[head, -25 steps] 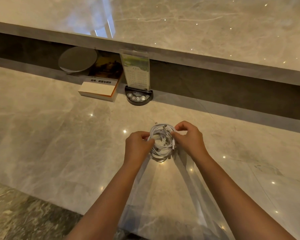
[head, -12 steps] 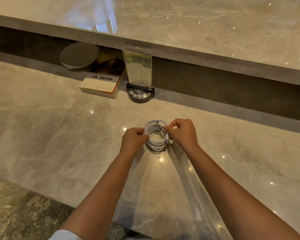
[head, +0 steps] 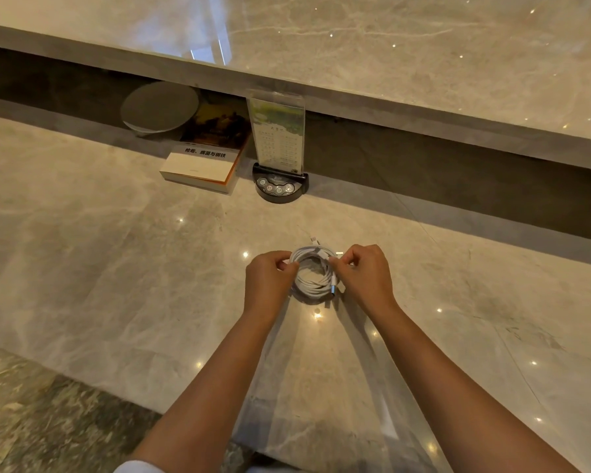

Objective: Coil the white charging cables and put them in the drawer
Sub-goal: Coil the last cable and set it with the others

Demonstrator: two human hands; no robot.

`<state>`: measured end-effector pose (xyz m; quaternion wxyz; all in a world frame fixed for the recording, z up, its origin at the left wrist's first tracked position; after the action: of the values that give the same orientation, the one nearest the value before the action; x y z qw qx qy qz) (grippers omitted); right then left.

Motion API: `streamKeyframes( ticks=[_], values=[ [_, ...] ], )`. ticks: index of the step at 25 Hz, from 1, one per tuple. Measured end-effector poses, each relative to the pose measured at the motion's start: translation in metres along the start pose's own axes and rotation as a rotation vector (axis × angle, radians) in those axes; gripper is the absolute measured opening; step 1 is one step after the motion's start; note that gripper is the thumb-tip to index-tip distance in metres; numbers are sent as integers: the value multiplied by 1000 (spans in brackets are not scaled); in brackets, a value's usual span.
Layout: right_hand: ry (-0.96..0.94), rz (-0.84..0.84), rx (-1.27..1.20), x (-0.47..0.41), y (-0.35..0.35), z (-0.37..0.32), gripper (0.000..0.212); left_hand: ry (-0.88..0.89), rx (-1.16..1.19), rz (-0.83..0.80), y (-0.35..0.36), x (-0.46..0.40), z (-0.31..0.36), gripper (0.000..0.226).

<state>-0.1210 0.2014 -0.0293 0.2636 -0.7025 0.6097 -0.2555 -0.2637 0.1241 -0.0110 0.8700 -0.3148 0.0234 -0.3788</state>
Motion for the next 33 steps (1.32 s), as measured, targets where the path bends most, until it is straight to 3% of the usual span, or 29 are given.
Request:
streamKeyframes(
  ticks=[7,17,21,23,26,29,31,33],
  values=[
    [103,-37,-152,-3,2,-10,22,-203,211,-88,6,-12,-17,21],
    [139,-62,-138,-1,-6,-9,24,-308,308,-127,0,-10,-17,21],
    [140,-72,-113,3,-12,-10,32,-282,259,-108,-5,-9,-17,34],
    [70,-40,-8,9,-21,-12,33,-155,153,16,-12,1,-12,35],
    [-154,-1,343,28,-43,-13,35,380,-159,200,-18,35,7,24],
    [-292,21,552,59,-68,-4,40,893,-428,85,2,74,24,30],
    [-291,62,591,81,-86,8,42,1029,-547,-14,17,94,25,39],
    [-259,81,596,103,-105,25,44,1042,-627,-107,28,115,20,43]
  ],
)
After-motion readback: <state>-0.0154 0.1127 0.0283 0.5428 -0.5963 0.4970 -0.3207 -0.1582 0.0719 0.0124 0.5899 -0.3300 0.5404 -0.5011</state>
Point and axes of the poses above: each hand's wrist, its own x-axis away from the middle knuckle, its own y-axis out of the palm, z = x × y, the point moved 2 cm from there along -x, towards the middle knuckle, and after that the axes turned 9 degrees about z, right-handed, at the moved point
